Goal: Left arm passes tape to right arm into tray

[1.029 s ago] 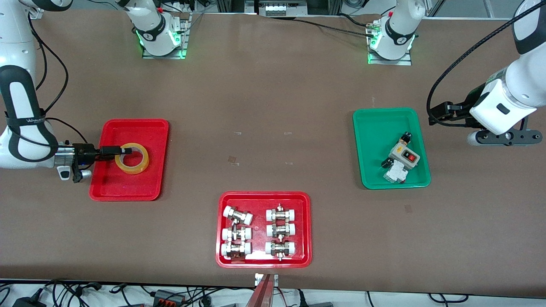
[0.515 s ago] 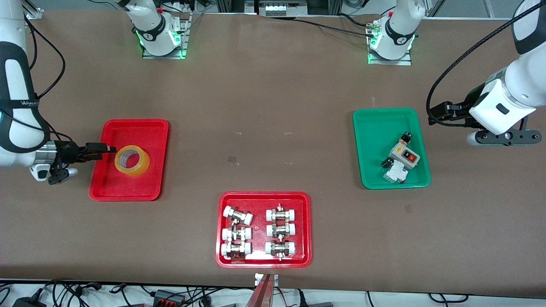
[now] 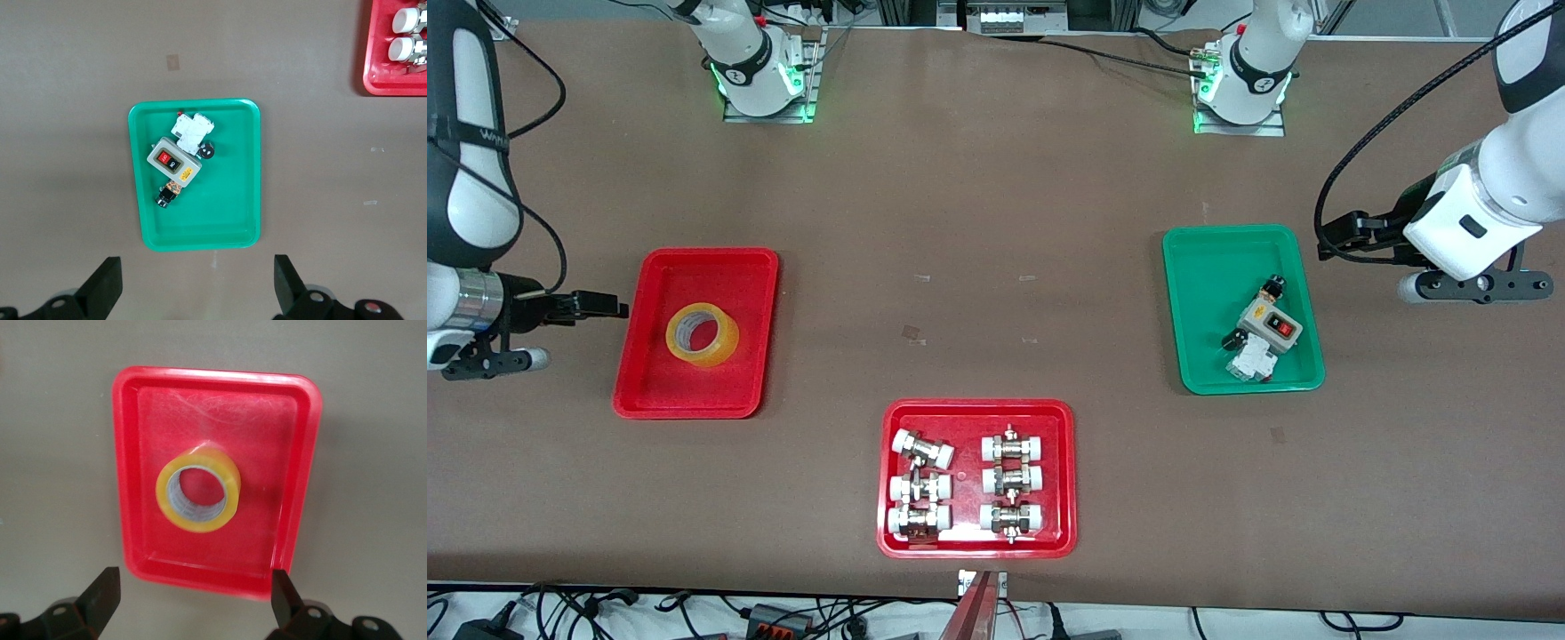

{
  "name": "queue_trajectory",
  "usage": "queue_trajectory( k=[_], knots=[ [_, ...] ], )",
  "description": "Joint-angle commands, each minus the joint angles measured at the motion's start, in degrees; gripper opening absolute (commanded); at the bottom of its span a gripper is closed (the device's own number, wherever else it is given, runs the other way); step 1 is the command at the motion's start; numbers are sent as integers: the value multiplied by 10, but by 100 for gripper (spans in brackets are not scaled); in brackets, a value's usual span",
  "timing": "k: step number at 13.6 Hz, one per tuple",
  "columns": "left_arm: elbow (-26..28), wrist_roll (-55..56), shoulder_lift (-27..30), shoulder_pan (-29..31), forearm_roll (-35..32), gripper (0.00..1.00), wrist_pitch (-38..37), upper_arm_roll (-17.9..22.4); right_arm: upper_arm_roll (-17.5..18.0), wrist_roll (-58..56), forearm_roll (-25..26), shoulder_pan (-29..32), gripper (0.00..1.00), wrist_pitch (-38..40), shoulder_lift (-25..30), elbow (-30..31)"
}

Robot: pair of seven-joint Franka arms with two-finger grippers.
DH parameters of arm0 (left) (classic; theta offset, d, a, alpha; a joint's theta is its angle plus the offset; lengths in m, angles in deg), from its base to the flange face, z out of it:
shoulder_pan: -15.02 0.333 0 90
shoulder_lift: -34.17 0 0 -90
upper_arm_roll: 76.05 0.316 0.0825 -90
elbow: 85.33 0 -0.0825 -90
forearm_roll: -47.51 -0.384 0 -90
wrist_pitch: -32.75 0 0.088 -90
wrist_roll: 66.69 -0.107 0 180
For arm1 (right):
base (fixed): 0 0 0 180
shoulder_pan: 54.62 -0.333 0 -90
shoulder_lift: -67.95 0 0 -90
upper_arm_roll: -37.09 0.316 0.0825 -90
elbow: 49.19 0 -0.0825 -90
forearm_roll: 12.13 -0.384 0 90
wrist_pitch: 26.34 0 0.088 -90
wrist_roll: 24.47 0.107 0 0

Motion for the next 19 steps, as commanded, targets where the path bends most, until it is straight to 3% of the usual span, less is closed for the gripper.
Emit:
queue_trajectory(
  k=[1, 6, 11, 14, 17, 19],
  knots=[
    [17, -8, 18, -2, 9, 100, 5, 5, 1, 52, 22, -13, 100, 83, 6, -84],
    [16, -8, 18, -4, 9, 100, 5, 5, 2, 50, 29, -19, 100, 129, 7, -192],
    [14, -6, 17, -3, 9, 100, 2, 5, -1, 137, 52, -51, 100, 112, 9, -193],
    [14, -6, 17, -3, 9, 100, 3, 5, -6, 129, 54, -57, 100, 50, 44, -150],
    [14, -7, 16, -3, 9, 100, 3, 5, -46, 128, 55, -91, 100, 33, 57, -135],
    [14, -7, 16, -3, 9, 100, 3, 5, -46, 115, 55, -87, 100, 27, 67, -128]
  ],
)
